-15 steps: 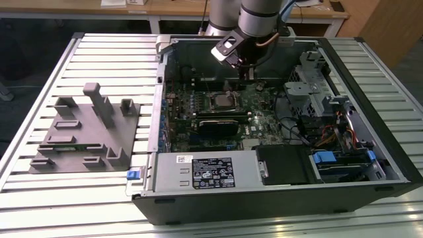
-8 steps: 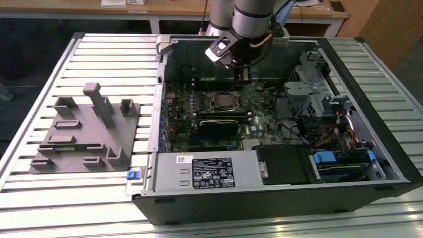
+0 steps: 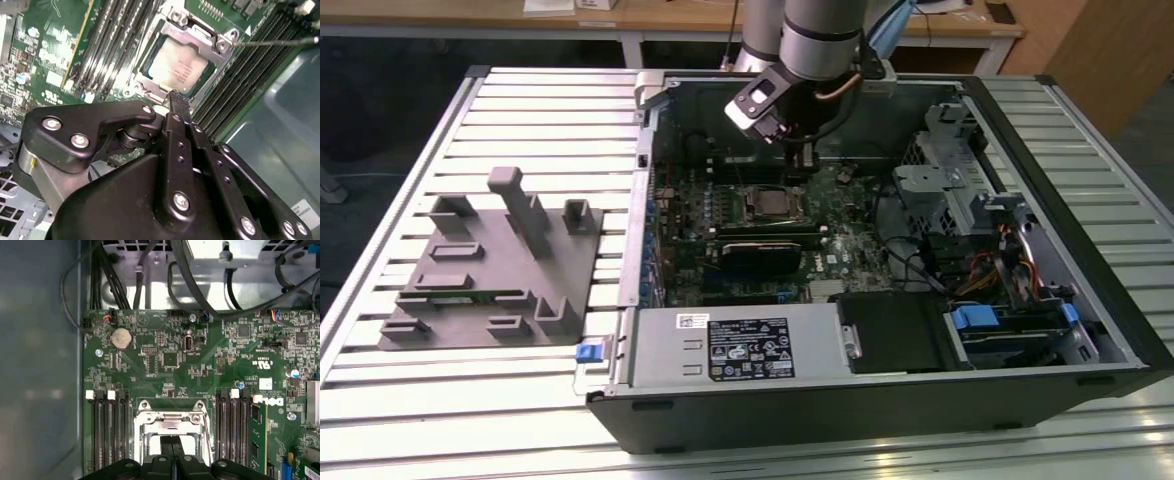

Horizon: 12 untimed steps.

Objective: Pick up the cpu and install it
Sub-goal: 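Close the cpu cover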

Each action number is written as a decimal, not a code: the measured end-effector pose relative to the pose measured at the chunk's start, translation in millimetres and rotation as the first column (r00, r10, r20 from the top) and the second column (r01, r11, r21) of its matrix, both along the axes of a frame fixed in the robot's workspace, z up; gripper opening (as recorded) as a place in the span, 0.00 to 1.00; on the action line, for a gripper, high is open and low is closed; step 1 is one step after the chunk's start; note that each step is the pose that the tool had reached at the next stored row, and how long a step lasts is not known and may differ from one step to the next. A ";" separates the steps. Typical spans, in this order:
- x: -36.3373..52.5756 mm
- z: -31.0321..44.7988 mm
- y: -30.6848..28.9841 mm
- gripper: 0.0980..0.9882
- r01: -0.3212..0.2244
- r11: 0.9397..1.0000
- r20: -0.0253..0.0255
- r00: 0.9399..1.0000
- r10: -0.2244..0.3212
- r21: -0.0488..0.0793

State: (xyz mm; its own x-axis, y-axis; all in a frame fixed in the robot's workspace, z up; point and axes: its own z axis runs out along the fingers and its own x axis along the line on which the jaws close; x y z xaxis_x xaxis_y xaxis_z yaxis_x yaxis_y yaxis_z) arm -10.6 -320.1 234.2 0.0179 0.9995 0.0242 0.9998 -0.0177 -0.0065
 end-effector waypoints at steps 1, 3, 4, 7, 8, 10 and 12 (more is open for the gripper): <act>-1.7 -0.4 -0.5 0.01 0.000 1.000 0.000 1.000 0.000 0.000; -7.2 -1.1 -1.0 0.01 -0.001 1.000 0.000 1.000 0.001 0.000; -9.9 -1.2 -1.3 0.01 -0.001 1.000 0.000 1.000 0.001 0.000; -17.8 -2.1 -1.6 0.01 -0.002 1.000 0.000 1.000 0.002 0.000; -20.3 -2.4 -1.6 0.01 -0.002 1.000 0.000 1.000 0.002 0.000; -25.4 -3.1 -1.7 0.01 -0.002 1.000 0.000 1.000 0.002 0.000; -29.6 -4.2 -1.7 0.01 -0.003 1.000 0.000 1.000 0.003 0.000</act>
State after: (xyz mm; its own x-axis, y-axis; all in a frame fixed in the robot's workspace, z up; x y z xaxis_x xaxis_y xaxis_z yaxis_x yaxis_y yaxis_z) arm -40.2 -321.7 230.0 0.0152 0.9996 0.0242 0.9999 -0.0151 -0.0065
